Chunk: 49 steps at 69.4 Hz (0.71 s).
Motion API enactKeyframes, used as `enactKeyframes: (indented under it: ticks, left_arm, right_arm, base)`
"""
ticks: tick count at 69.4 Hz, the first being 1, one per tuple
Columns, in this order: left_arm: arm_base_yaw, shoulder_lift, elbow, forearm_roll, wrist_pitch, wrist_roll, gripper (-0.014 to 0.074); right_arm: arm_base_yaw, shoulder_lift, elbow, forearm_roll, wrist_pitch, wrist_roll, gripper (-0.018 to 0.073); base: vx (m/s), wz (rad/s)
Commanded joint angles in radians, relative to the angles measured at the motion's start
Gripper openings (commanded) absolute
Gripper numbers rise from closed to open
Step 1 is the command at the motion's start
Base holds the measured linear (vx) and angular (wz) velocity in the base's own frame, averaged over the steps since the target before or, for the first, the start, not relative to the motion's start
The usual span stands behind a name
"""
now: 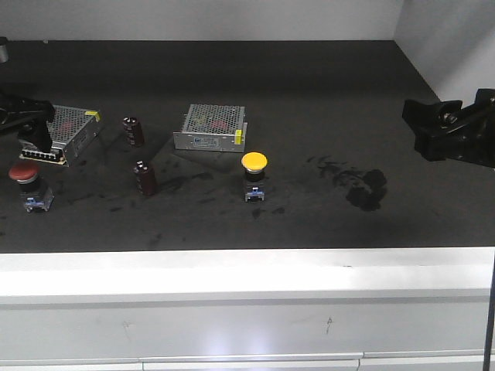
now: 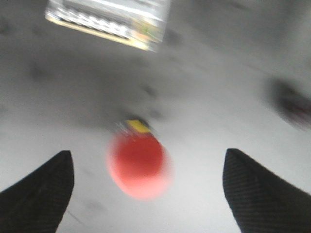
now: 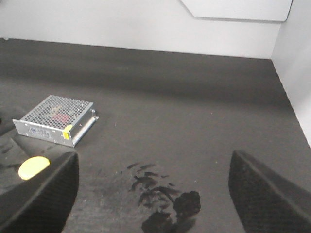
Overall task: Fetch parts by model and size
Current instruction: 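Move the left gripper down over the red-capped push button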
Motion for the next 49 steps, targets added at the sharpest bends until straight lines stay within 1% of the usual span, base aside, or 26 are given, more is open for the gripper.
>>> enactKeyframes:
  ticks: [1,8,15,49]
  left_arm:
    - [-0.001,-0.016,-0.058,0.033,-0.001,-0.023,0.0590]
    - [-0.001,0.005,-0.057,0.033,-0.001,-0.020,0.0590]
    - [-0.001,0.020,-0.057,0.015,-0.001,-0.010,0.0590]
    - [-0.001,0.060,-0.055,0.018,-0.001,-0.005,0.0590]
  right_arm:
    - [0.002,-0.010,-0.030,-0.003,-0.056,-0.004,0.0591]
    - [0.002,-0.010,-0.030,-0.003,-0.054,-0.004,0.0591]
    - [0.002,-0.010,-0.030,-0.003,-0.054,-0.004,0.0591]
    - [0.002,-0.010,-0.030,-0.003,-0.054,-0.004,0.0591]
  base:
    - [0.00,0.00]
    - [0.00,0.00]
    - [0.00,0.00]
    - [0.00,0.00]
